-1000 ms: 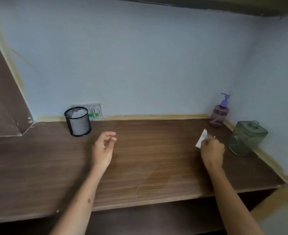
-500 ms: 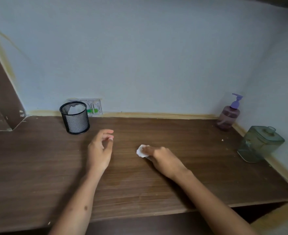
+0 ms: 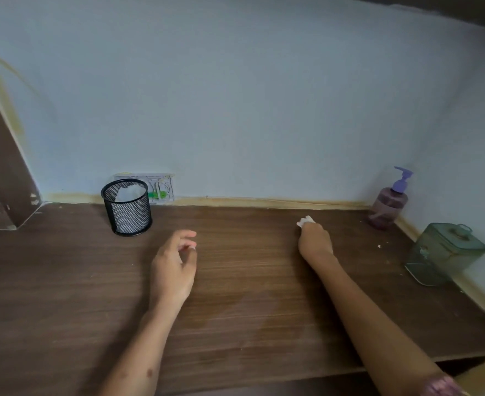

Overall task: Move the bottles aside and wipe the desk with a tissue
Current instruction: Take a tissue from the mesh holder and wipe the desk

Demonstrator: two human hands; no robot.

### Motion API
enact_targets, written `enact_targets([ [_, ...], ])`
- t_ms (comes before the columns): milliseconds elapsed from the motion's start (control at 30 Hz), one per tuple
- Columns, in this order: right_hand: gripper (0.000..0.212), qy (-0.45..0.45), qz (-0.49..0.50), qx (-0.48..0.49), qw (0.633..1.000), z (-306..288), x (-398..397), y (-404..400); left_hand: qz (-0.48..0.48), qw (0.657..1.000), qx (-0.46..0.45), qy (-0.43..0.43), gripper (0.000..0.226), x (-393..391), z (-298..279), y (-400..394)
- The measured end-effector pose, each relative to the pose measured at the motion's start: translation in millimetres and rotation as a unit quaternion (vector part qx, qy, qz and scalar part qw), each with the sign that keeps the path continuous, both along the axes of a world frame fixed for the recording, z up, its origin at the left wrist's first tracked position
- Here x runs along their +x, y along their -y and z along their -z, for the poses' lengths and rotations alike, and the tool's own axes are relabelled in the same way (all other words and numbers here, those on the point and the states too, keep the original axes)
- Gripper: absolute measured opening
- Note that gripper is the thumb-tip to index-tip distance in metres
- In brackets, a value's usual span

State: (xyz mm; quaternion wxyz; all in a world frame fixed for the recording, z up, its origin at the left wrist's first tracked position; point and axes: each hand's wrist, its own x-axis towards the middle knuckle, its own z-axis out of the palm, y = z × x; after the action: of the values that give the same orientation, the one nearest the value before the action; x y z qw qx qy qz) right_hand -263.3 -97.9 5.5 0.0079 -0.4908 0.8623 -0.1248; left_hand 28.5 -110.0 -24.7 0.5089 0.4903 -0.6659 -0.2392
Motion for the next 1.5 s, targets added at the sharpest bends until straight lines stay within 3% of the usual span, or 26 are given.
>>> enact_targets([
  [133, 0.042, 0.017, -0.029, 0.029, 0.999, 9.4, 18.0, 57.5, -0.016, 1.0, 0.005, 0.001, 0.03, 1.7, 1.2, 0.3],
  [267, 0.036, 0.014, -0.166, 0.01, 0.986, 18.8, 70.5, 85.0, -0.034, 0.999, 0.009, -0.003, 0.031, 2.8, 0.7, 1.0],
  [367, 0.042, 0.079, -0.33, 0.014, 0.94, 14.3, 126.0, 68.7, -0.044, 0.999, 0.014, -0.007, 0.031, 4.0, 1.1, 1.9],
  [433, 0.051, 0.065, -0.411, 0.045, 0.908, 13.6, 146.2, 57.4, -0.045, 0.999, 0.014, -0.003, 0.031, 4.2, 0.6, 1.5],
  [633, 0.055, 0.065, -0.451, 0.067, 0.888, 8.5, 117.0, 31.0, -0.045, 0.999, 0.019, -0.006, 0.03, 3.8, -0.4, 0.1],
  [767, 0.056, 0.067, -0.382, 0.054, 0.92, 0.3, 71.5, 14.1, -0.041, 0.999, 0.023, -0.004, 0.031, 3.3, 0.0, -0.4],
  [933, 0.056, 0.059, -0.145, 0.025, 0.987, 10.2, -16.6, -1.8, -0.037, 0.999, 0.024, -0.003, 0.03, 3.4, -0.3, -1.9],
  [1100, 0.064, 0.067, 0.009, 0.041, 0.997, 21.9, -32.2, 9.3, -0.036, 0.999, 0.025, -0.003, 0.031, 1.8, -2.0, -2.1],
  [1200, 0.072, 0.085, 0.034, 0.04, 0.995, 14.2, 5.7, 36.9, -0.037, 0.999, 0.023, -0.002, 0.031, 2.1, -2.6, -2.3],
  [1367, 0.068, 0.106, -0.161, 0.05, 0.98, 3.5, 104.2, 83.2, -0.048, 0.999, 0.023, -0.003, 0.032, 2.6, -3.1, -2.0],
  [1500, 0.058, 0.094, -0.379, 0.09, 0.916, 1.4, 175.9, 78.0, -0.058, 0.998, 0.007, -0.007, 0.031, 3.6, -3.8, -1.2],
])
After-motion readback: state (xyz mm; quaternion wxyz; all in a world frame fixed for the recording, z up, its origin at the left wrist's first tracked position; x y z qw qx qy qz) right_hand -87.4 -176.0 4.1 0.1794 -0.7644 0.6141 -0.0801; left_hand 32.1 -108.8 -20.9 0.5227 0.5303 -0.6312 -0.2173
